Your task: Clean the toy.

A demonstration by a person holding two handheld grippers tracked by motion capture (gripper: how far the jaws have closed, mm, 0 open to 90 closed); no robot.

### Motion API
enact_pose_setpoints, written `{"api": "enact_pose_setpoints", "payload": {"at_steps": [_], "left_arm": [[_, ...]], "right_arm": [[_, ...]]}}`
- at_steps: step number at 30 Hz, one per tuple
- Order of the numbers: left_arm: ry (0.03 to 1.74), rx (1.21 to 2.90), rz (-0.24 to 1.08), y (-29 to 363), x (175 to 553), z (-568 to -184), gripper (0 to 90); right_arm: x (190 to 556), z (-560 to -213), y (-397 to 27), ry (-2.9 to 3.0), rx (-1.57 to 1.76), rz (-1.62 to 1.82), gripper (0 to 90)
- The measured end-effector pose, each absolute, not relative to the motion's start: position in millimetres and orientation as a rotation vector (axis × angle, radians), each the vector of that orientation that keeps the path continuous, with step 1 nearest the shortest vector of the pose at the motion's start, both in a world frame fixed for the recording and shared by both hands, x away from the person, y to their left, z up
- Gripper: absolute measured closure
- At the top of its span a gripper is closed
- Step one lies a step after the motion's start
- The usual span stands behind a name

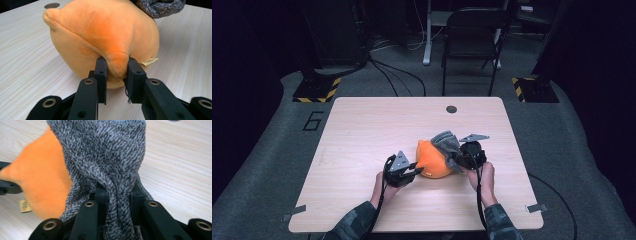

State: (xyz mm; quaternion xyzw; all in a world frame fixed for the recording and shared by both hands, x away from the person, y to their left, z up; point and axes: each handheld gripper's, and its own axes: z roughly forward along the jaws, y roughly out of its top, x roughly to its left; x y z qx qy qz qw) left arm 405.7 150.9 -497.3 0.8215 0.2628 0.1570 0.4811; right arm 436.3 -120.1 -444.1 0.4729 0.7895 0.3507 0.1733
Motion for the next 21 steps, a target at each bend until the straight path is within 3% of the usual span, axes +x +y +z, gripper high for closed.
{"api": "enact_pose_setpoints", "payload": {"at_steps": [17, 21], "left_arm": [[0.653, 1.993, 0.377, 152, 407, -499, 73.6], [0.645, 1.995, 0.381, 153, 407, -499, 73.4]], "right_arm": [[455, -495, -139, 2.277, 1.507, 0.726, 74.6], [456, -488, -146, 2.251, 1.53, 0.74, 74.8]]}}
